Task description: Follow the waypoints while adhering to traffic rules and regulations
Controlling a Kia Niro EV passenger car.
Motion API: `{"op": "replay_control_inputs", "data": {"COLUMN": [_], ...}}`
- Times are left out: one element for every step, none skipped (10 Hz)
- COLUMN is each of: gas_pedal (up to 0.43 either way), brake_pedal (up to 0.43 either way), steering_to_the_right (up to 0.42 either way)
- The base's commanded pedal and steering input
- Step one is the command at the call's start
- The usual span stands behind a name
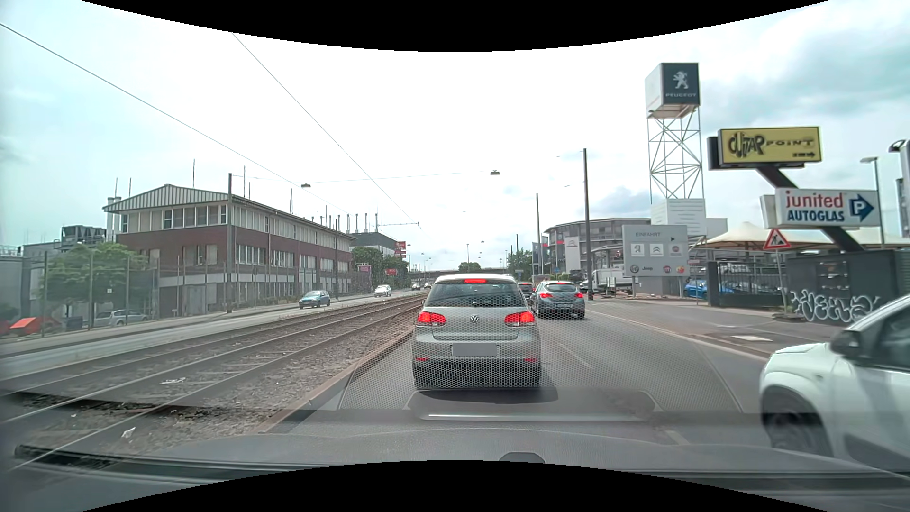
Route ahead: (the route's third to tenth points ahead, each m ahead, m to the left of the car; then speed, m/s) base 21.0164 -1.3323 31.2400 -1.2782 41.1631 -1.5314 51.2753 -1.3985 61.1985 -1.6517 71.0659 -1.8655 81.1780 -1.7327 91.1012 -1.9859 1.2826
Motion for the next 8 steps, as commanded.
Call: {"op": "replay_control_inputs", "data": {"gas_pedal": [0.0,0.0,0.0,0.0,0.0,0.0,0.0,0.0], "brake_pedal": [0.183,0.165,0.171,0.183,0.195,0.177,0.165,0.171], "steering_to_the_right": [-0.009,-0.009,-0.008,-0.008,-0.008,-0.008,-0.008,-0.008]}}
